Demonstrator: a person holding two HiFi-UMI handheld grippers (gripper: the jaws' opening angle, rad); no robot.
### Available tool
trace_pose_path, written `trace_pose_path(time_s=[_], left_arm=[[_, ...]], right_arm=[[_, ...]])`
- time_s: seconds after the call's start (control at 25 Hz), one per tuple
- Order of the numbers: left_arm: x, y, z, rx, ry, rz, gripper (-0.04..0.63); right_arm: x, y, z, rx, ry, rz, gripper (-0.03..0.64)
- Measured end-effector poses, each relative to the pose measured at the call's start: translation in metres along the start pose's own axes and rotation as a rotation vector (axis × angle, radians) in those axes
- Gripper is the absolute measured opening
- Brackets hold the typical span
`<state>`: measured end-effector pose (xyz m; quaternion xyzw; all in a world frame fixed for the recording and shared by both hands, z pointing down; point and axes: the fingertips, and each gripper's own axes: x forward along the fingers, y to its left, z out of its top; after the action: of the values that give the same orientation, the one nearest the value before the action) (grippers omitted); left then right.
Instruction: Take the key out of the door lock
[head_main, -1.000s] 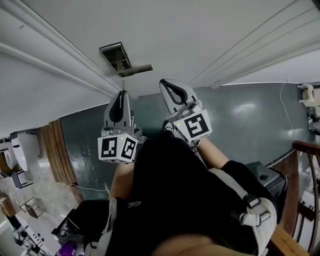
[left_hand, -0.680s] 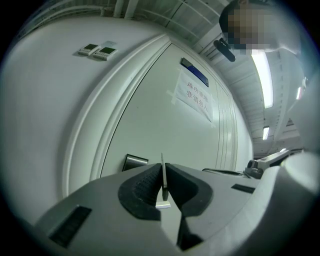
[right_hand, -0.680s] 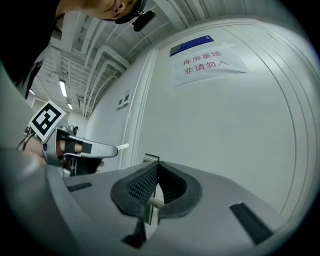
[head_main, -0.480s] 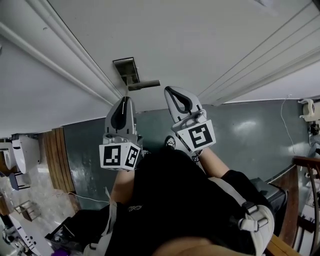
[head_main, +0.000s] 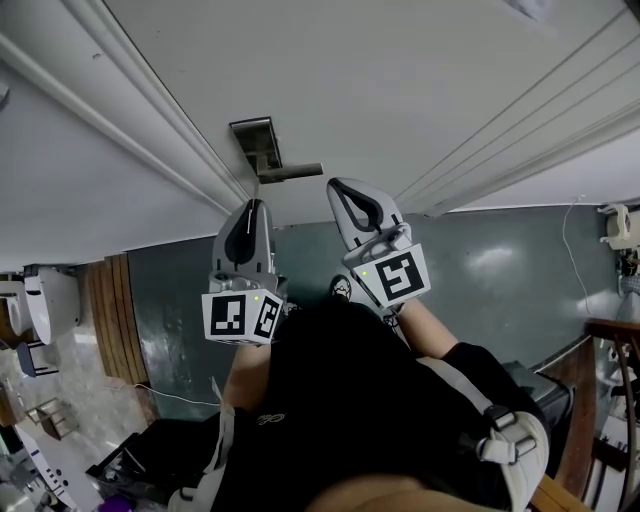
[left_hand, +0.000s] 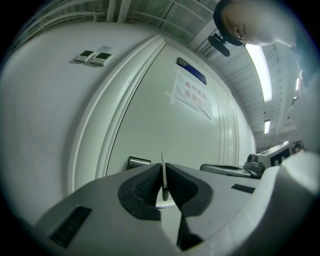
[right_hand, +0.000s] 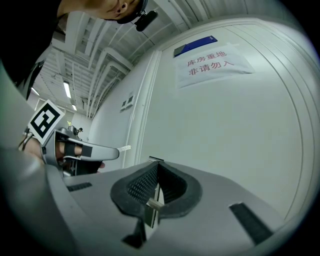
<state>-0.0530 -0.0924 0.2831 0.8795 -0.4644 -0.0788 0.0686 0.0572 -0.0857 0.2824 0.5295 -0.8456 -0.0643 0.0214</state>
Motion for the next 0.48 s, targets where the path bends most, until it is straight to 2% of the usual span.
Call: trace_pose_path(time_s=[0.48], left_arm=[[0.0012, -0.0040, -0.0082, 0.002, 0.017, -0.015, 0.037]], right_arm=[[-0.0039, 0.0021, 0.0007, -0.012, -0.006, -0.006, 0.008]])
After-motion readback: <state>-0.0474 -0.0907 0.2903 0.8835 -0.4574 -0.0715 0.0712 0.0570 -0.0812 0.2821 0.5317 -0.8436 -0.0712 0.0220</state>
